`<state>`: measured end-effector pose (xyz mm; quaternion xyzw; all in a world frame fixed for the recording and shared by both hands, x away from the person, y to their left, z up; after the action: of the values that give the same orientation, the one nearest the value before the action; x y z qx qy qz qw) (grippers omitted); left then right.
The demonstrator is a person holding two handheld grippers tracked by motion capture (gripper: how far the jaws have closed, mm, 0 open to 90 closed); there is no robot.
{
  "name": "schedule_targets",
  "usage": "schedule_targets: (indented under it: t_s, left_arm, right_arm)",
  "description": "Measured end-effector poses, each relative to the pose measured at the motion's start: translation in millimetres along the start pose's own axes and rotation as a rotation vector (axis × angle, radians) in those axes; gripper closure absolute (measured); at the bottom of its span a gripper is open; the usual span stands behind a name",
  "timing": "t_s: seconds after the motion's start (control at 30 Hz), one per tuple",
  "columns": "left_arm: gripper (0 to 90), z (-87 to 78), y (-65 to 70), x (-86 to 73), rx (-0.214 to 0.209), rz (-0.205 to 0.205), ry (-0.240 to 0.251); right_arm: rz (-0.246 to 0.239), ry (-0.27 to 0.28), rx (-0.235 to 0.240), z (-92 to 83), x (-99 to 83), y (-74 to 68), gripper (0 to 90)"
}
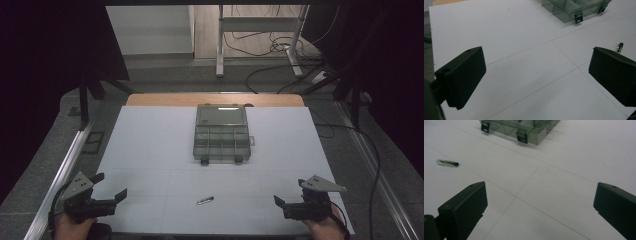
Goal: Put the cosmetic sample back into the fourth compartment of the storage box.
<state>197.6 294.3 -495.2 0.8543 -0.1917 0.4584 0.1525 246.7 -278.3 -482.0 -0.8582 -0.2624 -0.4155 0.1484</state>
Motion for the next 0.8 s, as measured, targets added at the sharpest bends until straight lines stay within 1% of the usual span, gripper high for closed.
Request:
schedule_targets:
  t_s: [0.33,0.5,0.73,0.8]
  left_arm:
    - [1.3,-0.1,-0.5,-0.1,-0.009,-0.001,0.001]
    - [1.3,0.0,-0.5,-0.1,-0.011,-0.003,0.001]
    - [1.3,0.0,-1.1,-0.1,-0.013,-0.005,0.000]
    - [1.3,0.0,-1.1,-0.2,-0.014,-0.006,0.000]
  right_arm:
    - [-0.009,-0.006,0.022,5.4,2.5,-5.7,0.0]
    - [-0.012,-0.011,0.042,8.4,3.7,-8.2,0.0]
    - [-0.032,-0.016,0.056,14.1,6.1,-11.8,0.0]
    - [-0.041,-0.025,0.058,16.3,7.1,-12.2,0.0]
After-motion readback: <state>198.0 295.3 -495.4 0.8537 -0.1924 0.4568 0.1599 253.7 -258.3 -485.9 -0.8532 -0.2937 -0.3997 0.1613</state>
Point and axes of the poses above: each handheld gripper's, and its own axes: z roughly forward along the jaws, x roughly out of its top, y roughly to its right, the point moved 2 cm from there along z, roughly forward along the jaws
